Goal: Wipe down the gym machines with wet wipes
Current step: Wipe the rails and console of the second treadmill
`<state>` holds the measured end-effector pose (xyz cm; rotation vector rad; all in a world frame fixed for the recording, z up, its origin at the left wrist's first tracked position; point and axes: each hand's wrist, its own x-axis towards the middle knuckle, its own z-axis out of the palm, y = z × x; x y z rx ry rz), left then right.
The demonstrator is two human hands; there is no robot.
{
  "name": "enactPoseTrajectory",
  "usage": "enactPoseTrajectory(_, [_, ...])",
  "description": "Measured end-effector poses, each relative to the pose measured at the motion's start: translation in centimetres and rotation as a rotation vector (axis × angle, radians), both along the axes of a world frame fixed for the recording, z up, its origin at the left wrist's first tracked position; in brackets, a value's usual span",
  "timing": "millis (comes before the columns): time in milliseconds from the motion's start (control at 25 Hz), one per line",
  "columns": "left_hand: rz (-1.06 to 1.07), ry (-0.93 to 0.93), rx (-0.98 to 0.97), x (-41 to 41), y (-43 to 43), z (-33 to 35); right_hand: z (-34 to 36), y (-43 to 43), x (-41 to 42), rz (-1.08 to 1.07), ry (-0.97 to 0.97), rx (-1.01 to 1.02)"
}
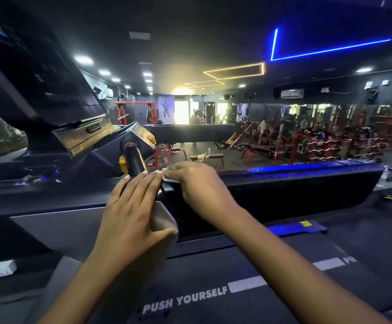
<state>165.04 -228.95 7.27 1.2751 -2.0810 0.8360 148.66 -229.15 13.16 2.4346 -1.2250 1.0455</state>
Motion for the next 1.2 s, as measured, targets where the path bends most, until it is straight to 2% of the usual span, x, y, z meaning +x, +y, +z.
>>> enactPoseTrajectory(80, [-0.004, 0.002, -0.006, 0.0, -0.1, -0.1, 0.3, -0.5, -0.3, -0.037, 0.091, 0.088])
enactPoseTrajectory(200, [-0.010, 0.000, -0.012, 0.0, 0.0, -0.1, 0.6, -1.1, -4.6, -0.190, 0.024, 0.234])
enactPoseTrajectory(440, [-0.012, 0.005, 0.008, -0.1, 0.3, 0.1, 1.2, -1.2, -11.7, -0.591, -0.007, 0.275])
enactPoseTrajectory(520, [-0.013, 0.003, 0.009, -0.1, 0.4, 0.1, 1.4, -0.3, -10.2, -0.560, -0.082, 0.190])
enactPoseTrajectory(600, [-0.017, 0.005, 0.007, -0.1, 0.3, 0.0, 0.7, 1.3, -5.5, -0.336, -0.172, 0.083])
enactPoseTrajectory(680, [-0.023, 0.001, 0.003, 0.0, 0.2, 0.1, -1.5, 3.1, 0.0, -0.143, -0.146, -0.105])
enactPoseTrajectory(760, [-0.022, -0.007, 0.005, 0.1, 0.2, 0.0, -4.2, 3.0, 1.6, -0.082, -0.086, -0.293])
enactPoseTrajectory(880, [-0.021, -0.009, 0.031, 0.2, 0.4, 0.2, -6.2, 1.6, -2.1, -0.154, -0.148, -0.393])
enactPoseTrajectory(1000, [-0.048, -0.008, 0.024, 0.1, 0.7, 0.5, -7.2, 1.0, -7.0, -0.336, -0.209, -0.460])
enactPoseTrajectory(1080, [-0.109, -0.006, 0.011, -0.3, 0.7, 1.2, -7.6, 0.6, -10.1, -0.456, -0.257, -0.454])
enactPoseTrajectory(1200, [-0.248, -0.044, 0.024, -2.7, -0.1, 3.4, -7.1, 0.5, -13.1, -0.559, -0.428, -0.405])
